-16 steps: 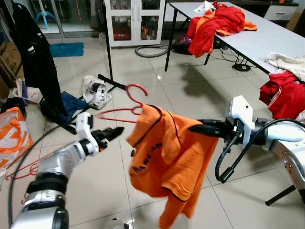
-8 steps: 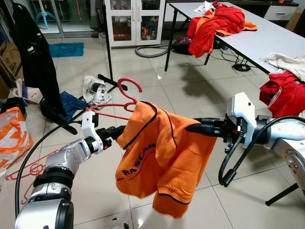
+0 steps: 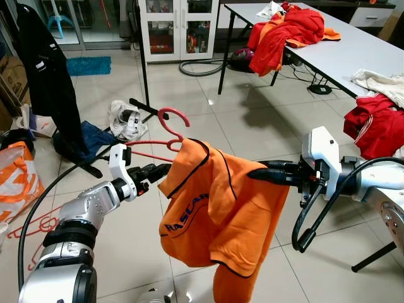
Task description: Hang hanger
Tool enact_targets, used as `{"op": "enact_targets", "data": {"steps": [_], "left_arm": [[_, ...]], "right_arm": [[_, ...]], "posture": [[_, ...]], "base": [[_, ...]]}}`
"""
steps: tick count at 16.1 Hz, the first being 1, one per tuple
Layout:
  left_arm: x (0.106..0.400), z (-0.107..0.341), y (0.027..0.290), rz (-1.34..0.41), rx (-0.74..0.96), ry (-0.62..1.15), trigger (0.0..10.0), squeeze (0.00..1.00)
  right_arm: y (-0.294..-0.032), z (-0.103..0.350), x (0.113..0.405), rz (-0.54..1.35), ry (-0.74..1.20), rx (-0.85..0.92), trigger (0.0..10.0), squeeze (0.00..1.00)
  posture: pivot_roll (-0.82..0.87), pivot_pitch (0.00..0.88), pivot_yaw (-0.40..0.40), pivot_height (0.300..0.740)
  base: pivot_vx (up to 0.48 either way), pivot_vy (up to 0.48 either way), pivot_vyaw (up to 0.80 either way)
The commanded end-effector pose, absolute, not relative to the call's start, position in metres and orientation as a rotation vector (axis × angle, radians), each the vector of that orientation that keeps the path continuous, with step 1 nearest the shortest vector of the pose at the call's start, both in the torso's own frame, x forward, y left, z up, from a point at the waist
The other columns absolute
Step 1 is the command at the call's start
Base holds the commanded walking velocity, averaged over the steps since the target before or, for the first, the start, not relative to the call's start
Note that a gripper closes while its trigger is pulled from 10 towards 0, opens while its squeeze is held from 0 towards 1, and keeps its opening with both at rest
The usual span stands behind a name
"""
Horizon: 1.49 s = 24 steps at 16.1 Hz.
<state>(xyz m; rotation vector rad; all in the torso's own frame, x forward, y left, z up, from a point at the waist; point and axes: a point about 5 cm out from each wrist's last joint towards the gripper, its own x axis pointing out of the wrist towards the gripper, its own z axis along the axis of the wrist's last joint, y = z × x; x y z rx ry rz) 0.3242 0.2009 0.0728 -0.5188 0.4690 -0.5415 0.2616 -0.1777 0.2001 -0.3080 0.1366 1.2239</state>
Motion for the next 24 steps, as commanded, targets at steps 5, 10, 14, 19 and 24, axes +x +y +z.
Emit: {"op": "enact_targets", "data": {"steps": [5, 10, 14, 19, 24], "left_arm": [[0.307, 0.067, 0.184, -0.691, -0.494, 0.508, 10.0, 0.00], [0.296, 0.076, 0.192, -0.722, -0.442, 0.495, 10.0, 0.00], [0.294, 0.088, 0.202, -0.708, -0.407, 0.460, 10.0, 0.00], [0.280, 0.069, 0.180, -0.760, -0.421, 0.543, 10.0, 0.00], [0.286, 0.067, 0.184, -0.702, -0.429, 0.530, 10.0, 0.00]], "right_arm": [[-0.183, 0.207, 0.266, 1.193, 0.107, -0.318, 0.0, 0.00], [-0.190, 0.205, 0.271, 1.151, 0.115, -0.320, 0.0, 0.00], [-0.194, 0.200, 0.273, 1.132, 0.134, -0.323, 0.0, 0.00], [-0.189, 0.199, 0.274, 1.151, 0.126, -0.312, 0.0, 0.00], [-0.192, 0.203, 0.273, 1.146, 0.120, -0.319, 0.0, 0.00]], "posture": [[-0.10, 0.000, -0.029, 0.740], [-0.09, 0.000, -0.028, 0.740], [-0.09, 0.000, -0.029, 0.740], [-0.08, 0.007, -0.034, 0.740], [-0.09, 0.006, -0.034, 0.740]], "base": [[0.000, 0.000, 0.00], [0.000, 0.000, 0.00], [0.000, 0.000, 0.00], [0.000, 0.000, 0.00], [0.000, 0.000, 0.00]]}}
